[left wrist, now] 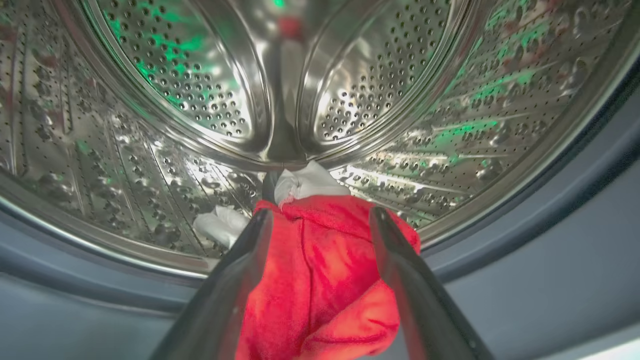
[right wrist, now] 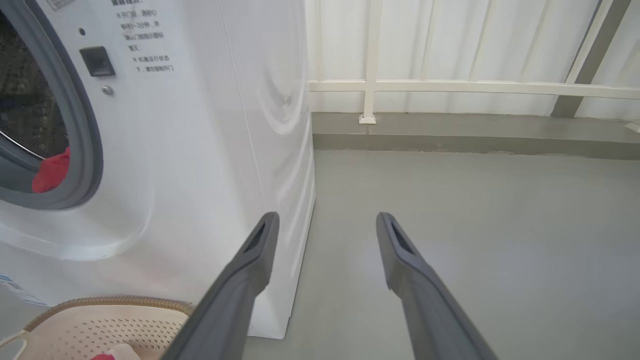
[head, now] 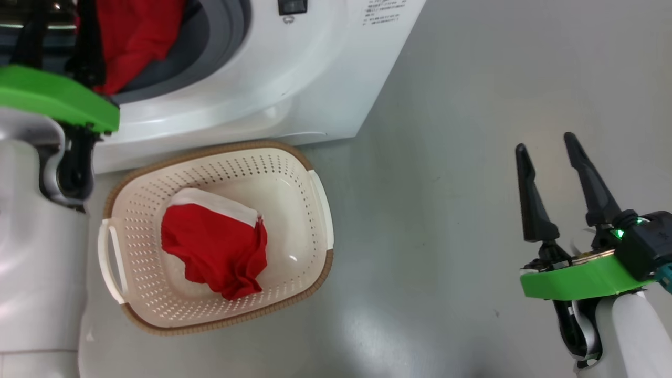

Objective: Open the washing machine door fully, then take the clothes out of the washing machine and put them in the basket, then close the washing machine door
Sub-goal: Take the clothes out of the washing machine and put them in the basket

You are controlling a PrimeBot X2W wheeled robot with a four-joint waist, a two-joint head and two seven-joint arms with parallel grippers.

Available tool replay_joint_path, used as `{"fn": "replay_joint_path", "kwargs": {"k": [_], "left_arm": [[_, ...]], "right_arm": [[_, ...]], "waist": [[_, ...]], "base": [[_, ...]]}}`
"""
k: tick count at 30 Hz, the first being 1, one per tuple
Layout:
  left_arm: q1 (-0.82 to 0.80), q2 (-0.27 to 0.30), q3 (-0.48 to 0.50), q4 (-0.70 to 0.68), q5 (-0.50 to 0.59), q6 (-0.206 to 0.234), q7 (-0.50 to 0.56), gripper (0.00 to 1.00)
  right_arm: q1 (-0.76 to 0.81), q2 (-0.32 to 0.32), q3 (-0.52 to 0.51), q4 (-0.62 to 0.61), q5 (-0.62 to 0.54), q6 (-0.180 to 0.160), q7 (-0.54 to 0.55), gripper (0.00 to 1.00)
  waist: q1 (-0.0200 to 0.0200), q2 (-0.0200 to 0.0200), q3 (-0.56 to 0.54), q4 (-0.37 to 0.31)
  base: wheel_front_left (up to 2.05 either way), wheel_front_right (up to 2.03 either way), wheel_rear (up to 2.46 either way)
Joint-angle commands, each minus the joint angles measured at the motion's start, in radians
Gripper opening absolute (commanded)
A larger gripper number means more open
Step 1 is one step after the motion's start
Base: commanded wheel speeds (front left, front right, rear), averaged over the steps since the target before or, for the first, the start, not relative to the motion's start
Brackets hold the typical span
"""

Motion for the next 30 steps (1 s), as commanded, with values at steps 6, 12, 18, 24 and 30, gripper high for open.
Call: {"fn": "replay_joint_path", "kwargs": {"k": [6, 12, 18, 24, 30], "left_arm": [[-0.112, 0.075, -0.026, 0.108, -0.02, -0.012, 0.088, 1.0], [-0.181, 0.104, -0.068, 0.243, -0.004, -0.011, 0.181, 1.0], [-0.221, 0.138, -0.101, 0.348, 0.023, -0.006, 0.227, 1.0], [-0.246, 0.162, -0.132, 0.419, 0.052, 0.011, 0.25, 1.0], [-0.263, 0.164, -0.138, 0.476, 0.047, 0.024, 0.282, 0.44]], "right_arm": [[-0.03, -0.006, 0.017, -0.01, 0.017, 0.006, -0.006, 1.0], [-0.038, -0.006, 0.035, -0.002, 0.026, 0.006, -0.006, 1.0], [-0.037, -0.006, 0.056, -0.001, 0.039, 0.006, -0.006, 1.0], [-0.031, -0.006, 0.067, -0.002, 0.055, 0.006, -0.006, 1.0], [-0.029, -0.006, 0.073, -0.002, 0.064, 0.006, -0.006, 1.0]], "waist": [[0.0, 0.0, 0.04, -0.026], [0.0, 0.0, 0.05, -0.051], [0.0, 0.0, 0.051, -0.088], [0.0, 0.0, 0.055, -0.115], [0.0, 0.0, 0.056, -0.123]], "base": [[0.0, 0.0, 0.0], [0.0, 0.0, 0.0], [0.0, 0.0, 0.0], [0.0, 0.0, 0.0], [0.0, 0.0, 0.0]]}}
